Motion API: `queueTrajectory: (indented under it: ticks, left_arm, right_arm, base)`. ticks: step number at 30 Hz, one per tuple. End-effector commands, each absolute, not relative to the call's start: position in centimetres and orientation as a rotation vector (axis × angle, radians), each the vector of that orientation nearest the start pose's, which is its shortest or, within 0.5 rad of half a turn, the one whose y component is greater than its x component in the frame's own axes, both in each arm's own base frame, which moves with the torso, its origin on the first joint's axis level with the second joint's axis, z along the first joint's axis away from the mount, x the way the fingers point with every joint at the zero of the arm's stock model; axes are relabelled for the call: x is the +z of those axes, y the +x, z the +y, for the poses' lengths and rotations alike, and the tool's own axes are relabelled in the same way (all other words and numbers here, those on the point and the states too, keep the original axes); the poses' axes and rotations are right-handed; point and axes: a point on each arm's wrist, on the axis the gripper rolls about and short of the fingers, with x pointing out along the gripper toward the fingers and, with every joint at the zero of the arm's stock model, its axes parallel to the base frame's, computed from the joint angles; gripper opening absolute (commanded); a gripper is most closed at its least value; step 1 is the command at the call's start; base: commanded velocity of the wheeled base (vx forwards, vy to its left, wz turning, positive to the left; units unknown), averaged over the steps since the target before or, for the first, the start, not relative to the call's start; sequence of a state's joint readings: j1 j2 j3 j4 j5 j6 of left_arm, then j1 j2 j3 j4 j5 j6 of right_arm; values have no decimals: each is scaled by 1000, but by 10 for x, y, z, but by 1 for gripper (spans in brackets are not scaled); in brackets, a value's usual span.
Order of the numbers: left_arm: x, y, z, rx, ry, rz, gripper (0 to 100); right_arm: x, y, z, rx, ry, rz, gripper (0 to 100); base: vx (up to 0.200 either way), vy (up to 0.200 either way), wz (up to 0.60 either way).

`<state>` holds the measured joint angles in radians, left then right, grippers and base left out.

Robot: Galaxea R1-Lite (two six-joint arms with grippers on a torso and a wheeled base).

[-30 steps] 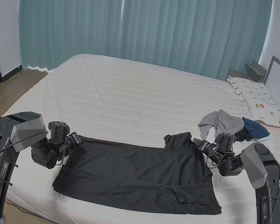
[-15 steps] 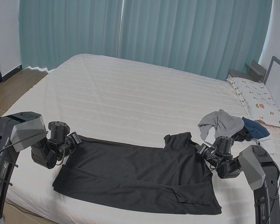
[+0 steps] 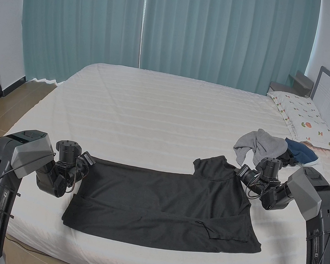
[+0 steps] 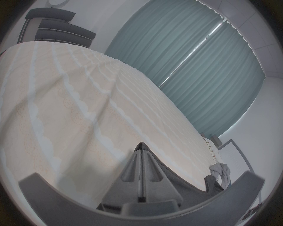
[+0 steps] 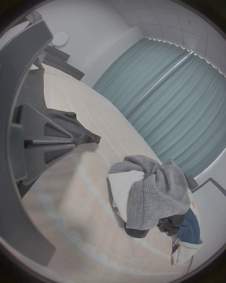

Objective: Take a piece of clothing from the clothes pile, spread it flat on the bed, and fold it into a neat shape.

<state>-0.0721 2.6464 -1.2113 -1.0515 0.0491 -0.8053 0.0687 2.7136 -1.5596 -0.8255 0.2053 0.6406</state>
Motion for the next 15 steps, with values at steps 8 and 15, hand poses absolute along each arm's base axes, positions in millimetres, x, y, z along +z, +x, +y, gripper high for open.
queueTrajectory:
  ticks: [8, 15]
  left_arm:
    - [-43, 456, -28, 135, -788, 320, 0]
    - [-43, 451, -24, 129, -791, 280, 0]
  right_arm:
    - [-25, 505, 32, 157, 685, 338, 0]
    - [-17, 498, 22, 156, 718, 268, 0]
  base:
    - [0, 0, 0]
    - [0, 0, 0]
